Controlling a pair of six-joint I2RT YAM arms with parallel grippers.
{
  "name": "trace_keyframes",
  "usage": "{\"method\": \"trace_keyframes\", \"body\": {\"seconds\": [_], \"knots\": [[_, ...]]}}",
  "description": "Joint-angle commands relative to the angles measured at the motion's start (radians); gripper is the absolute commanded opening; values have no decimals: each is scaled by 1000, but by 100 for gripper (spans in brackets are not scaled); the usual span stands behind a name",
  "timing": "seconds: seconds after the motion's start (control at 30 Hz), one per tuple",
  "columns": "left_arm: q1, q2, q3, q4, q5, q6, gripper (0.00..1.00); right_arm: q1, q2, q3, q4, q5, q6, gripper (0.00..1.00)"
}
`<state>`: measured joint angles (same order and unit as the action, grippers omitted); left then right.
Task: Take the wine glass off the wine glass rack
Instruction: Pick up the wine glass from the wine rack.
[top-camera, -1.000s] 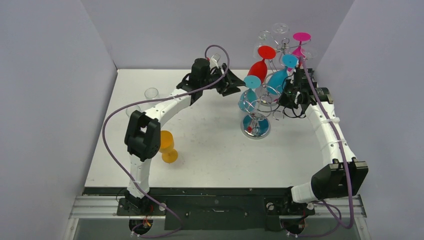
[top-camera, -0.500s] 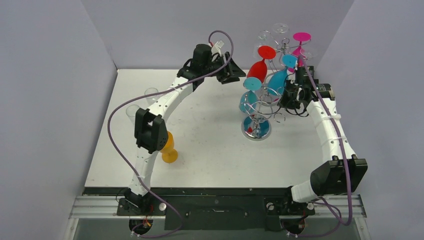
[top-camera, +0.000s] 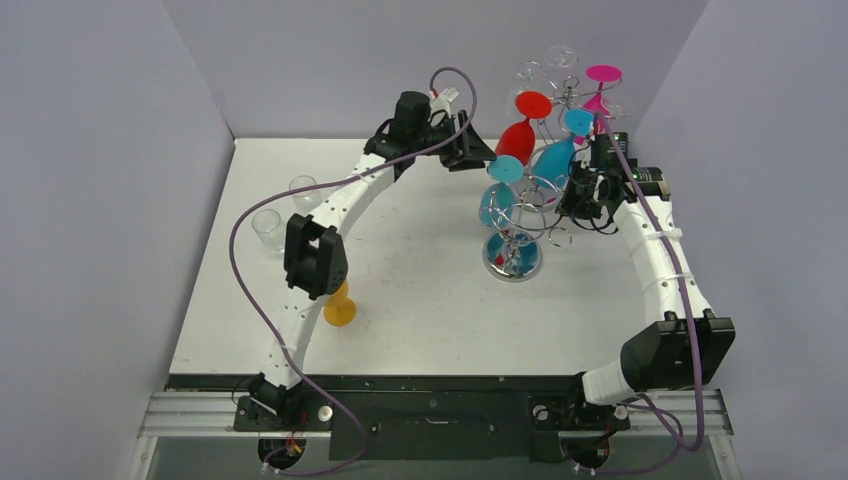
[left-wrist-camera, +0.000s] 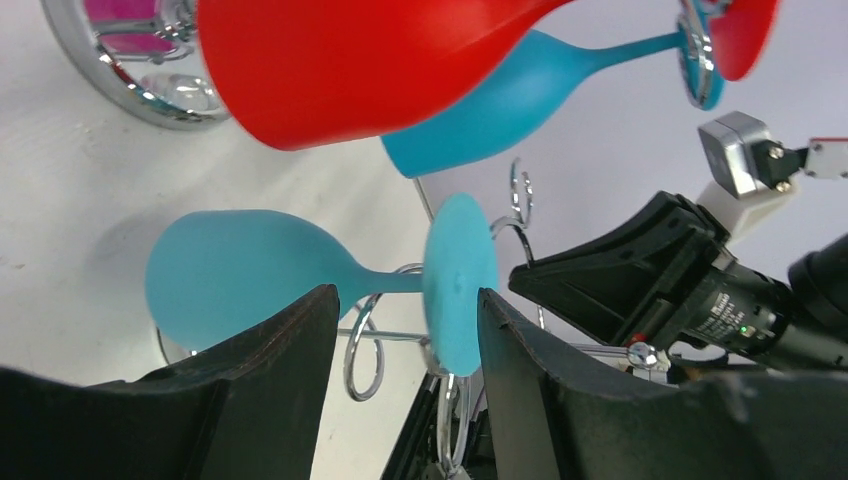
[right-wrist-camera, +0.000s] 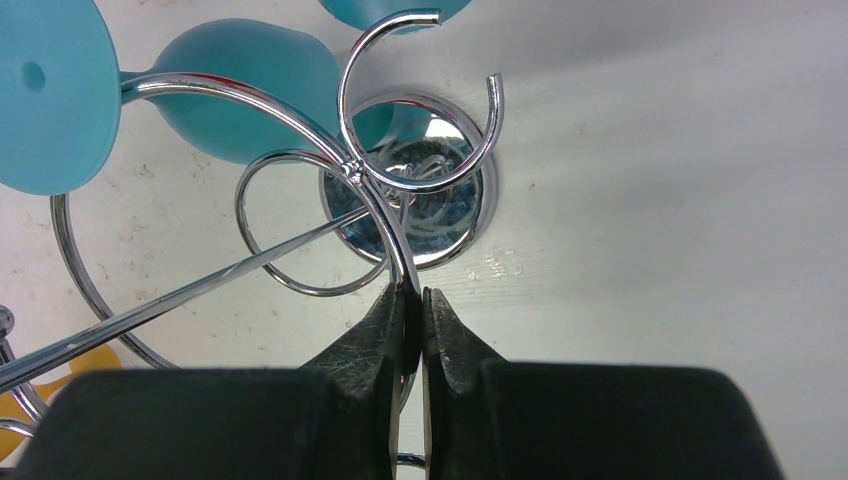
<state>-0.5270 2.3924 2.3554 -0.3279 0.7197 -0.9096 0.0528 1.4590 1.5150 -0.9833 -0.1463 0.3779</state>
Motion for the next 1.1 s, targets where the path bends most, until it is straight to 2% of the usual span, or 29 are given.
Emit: {"method": "trace_keyframes", "body": {"seconds": [0.0,0.27,0.67,1.07], "knots": [[3,29,88,122,91,-18,50,-5,-18,10,-70,9,-28,0],[-19,86,135,172,116,-56,47,-5,-18,12,-71,13,-29,0],[-16,57,75,262,144,-107,23,-6,-14,14,-65,22,-31,0],[12,23,58,265,161,-111,9,-6,-1,20,-64,24,-32,0]]}}
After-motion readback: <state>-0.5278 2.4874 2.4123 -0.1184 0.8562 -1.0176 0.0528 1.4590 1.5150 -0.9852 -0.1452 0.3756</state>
